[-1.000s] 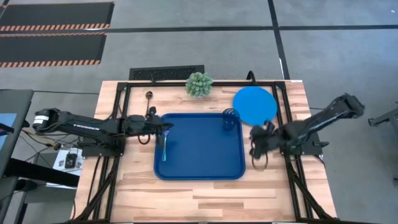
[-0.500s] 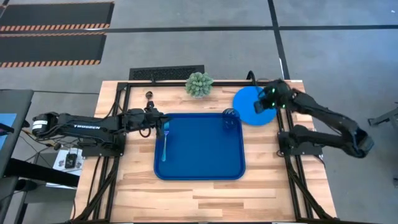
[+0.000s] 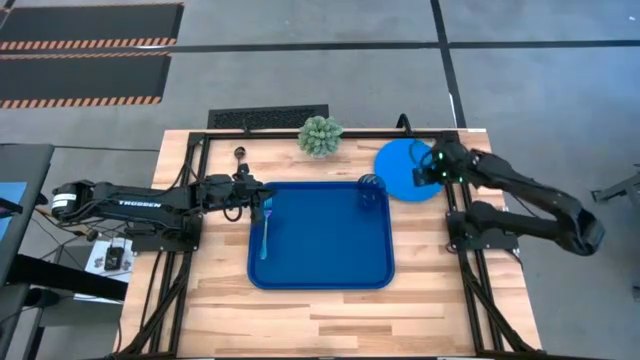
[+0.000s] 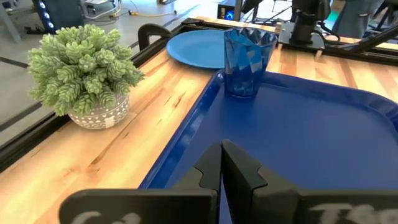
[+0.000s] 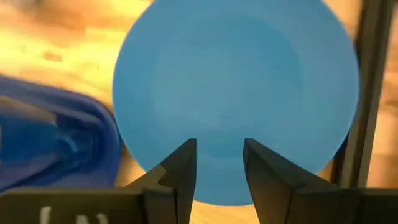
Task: Pick and place plate/cup/fork/spoon on tray
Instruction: Put the blue plate to the right of the fork on the blue serving tray
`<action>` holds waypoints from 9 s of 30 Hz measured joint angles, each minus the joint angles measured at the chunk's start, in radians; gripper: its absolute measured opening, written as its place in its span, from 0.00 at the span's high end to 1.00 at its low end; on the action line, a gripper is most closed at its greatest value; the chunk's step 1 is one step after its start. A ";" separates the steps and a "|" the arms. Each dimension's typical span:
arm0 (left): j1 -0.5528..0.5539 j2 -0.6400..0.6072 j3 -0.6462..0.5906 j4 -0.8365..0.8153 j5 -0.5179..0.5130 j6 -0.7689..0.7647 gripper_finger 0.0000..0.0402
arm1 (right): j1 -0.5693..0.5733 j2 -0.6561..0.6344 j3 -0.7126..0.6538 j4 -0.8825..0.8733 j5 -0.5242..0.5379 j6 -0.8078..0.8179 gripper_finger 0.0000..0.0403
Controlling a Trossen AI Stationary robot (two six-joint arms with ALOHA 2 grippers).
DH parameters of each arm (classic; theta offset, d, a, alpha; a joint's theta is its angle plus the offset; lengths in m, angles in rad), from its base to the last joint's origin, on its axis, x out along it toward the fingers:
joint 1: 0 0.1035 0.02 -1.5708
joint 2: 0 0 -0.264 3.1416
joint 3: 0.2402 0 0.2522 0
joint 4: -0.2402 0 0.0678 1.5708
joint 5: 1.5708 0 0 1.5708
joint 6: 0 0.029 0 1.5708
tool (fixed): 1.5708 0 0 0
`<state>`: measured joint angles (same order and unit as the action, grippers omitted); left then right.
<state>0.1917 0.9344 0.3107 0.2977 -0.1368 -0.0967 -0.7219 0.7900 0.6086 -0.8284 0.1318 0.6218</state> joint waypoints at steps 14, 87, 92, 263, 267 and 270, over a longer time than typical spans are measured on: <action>0.000 0.000 0.000 0.000 0.000 0.037 1.00 | 0.684 -0.094 -0.216 0.032 0.369 0.816 0.57; 0.000 0.001 0.001 -0.046 -0.009 0.164 1.00 | 0.533 0.556 -0.131 0.368 0.474 -0.536 0.55; 0.000 0.001 0.001 -0.046 -0.009 0.164 1.00 | 0.482 0.558 -0.140 0.376 0.462 -0.555 0.61; -0.002 -0.277 -0.022 -0.185 -0.087 0.162 1.00 | 1.276 1.457 1.447 -0.360 0.487 -0.324 0.99; -0.002 -0.283 -0.023 -0.210 -0.084 0.145 1.00 | 1.264 1.462 1.412 -0.327 0.476 -0.326 0.99; -0.002 -0.283 -0.023 -0.218 -0.078 0.139 1.00 | 1.254 1.457 1.415 -0.316 0.483 -0.332 0.99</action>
<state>0.1895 0.6515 0.2874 0.0799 -0.2151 0.0425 0.5319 2.2471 2.0239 -1.1442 0.6147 0.2898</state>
